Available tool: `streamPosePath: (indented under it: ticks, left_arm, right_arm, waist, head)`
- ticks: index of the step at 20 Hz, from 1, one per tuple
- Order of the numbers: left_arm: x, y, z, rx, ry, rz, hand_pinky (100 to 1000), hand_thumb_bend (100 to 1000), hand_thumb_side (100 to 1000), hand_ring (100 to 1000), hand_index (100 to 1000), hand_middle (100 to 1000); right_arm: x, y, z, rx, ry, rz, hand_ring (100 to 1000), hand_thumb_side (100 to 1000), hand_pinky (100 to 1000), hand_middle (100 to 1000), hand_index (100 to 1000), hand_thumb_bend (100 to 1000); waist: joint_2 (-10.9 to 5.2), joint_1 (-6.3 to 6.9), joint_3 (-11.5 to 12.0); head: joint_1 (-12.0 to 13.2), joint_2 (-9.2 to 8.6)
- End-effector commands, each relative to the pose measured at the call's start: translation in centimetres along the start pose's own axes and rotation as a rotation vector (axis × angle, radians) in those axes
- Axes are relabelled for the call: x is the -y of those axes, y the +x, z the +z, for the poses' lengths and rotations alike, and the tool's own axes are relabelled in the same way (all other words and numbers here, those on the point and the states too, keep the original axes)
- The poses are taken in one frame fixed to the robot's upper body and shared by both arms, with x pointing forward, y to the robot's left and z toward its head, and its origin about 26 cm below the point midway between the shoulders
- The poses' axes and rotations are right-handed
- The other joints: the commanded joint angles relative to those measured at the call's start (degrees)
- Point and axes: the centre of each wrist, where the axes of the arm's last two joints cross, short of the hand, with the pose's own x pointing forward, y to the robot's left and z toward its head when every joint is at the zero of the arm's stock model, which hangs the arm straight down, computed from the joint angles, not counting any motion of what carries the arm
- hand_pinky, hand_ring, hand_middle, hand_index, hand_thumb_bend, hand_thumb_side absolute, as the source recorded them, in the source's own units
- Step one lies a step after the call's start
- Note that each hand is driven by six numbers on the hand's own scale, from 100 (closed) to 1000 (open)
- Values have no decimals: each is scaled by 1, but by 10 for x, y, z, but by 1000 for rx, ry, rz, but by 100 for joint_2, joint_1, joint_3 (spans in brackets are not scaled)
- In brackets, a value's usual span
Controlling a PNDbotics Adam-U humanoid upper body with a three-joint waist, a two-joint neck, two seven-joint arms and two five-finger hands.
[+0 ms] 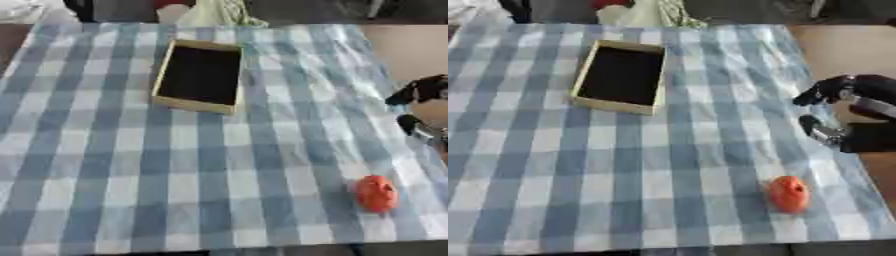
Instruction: Pick up objects on the table and place them in the box.
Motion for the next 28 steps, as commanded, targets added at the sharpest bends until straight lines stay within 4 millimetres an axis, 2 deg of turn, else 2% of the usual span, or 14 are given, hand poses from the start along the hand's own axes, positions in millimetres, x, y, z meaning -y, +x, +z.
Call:
streamPosePath:
  ticks: [1,7,10,18,26,28]
  left_arm:
    - [-5,5,-8,35,-10,-19,773,571,683,781,822,734]
    - [-5,5,-8,34,-14,-23,773,570,683,781,822,734]
    - [-5,5,-8,35,-17,-22,773,571,683,781,822,734]
    - [-4,5,-8,34,-32,-20,773,571,683,781,822,735]
    - [-4,5,-8,31,-37,-20,772,570,683,781,822,736]
    - [-4,5,-7,31,-38,-19,772,571,682,781,822,736]
  right_arm:
    - [3,-3,3,3,-15,24,800,882,779,764,879,100]
    - [-9,-4,3,36,-21,16,777,779,772,736,862,100]
    - [-15,-4,3,58,-13,26,763,764,766,723,857,101]
    - [-29,-8,2,77,-19,56,740,695,764,705,848,181]
    - [-44,-14,2,77,43,43,748,470,776,698,857,299]
    - [-46,-15,2,77,69,36,756,441,784,708,866,314]
  waist:
    - [-100,-3,-12]
    - [-114,-9,-4]
    - [-118,-13,21]
    - [-147,-65,48]
    - [-156,-94,51]
    - [-158,-96,49]
  head:
    - [14,47]
    - [23,44]
    - [11,40]
    - [-59,48]
    - [-104,55]
    - [-108,55]
